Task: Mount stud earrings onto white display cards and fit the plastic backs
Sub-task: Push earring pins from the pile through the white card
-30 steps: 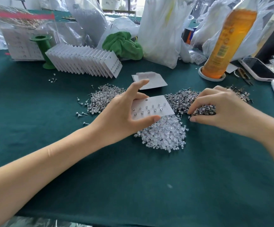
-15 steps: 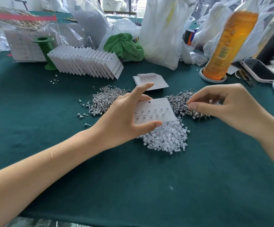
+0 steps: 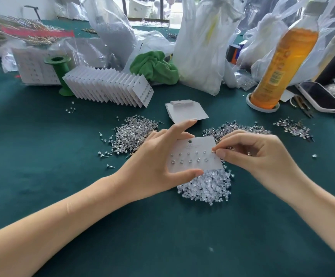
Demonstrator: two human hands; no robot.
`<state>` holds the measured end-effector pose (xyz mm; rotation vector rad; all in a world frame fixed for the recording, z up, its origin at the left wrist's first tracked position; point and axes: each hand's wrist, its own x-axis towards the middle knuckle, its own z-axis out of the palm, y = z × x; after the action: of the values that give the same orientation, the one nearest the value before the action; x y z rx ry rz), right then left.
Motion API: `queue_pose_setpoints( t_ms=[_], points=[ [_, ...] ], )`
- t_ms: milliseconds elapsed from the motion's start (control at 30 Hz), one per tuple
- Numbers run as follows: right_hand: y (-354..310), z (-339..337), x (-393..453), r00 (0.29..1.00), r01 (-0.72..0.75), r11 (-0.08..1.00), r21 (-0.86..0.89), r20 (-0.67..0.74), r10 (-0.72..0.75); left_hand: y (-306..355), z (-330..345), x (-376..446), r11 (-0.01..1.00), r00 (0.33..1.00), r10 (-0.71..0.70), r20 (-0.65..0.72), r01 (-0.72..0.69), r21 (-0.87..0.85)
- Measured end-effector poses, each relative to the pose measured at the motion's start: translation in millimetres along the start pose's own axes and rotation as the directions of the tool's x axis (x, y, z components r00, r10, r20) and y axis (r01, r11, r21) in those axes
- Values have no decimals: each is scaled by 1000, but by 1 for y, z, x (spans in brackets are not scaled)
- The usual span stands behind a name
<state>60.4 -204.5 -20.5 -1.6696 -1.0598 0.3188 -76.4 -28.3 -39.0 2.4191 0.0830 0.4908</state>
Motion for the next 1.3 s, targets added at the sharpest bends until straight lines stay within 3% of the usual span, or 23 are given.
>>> queue_pose_setpoints(
  t_ms=[533,767,867,1033,1300],
  points=[
    [-5,3,-5,995,-99,995,-31,29,100,1,-2,3,995,999,-42,7,43,-95],
    [-16,1,-4,957,-285,937,200,11,289,2,-4,1,994,998,-54,11,55,-92],
    [-20,1,-4,927,-375,913,163,48,372,1,-4,1,996,999,-40,5,41,-74],
    [-26,6,-3,856,-517,820,247,180,485,4,-6,1,999,1000,-17,-2,17,-43],
    [-27,13,-4,846,-529,807,263,236,478,10,-4,0,998,998,56,0,-56,29]
  ],
)
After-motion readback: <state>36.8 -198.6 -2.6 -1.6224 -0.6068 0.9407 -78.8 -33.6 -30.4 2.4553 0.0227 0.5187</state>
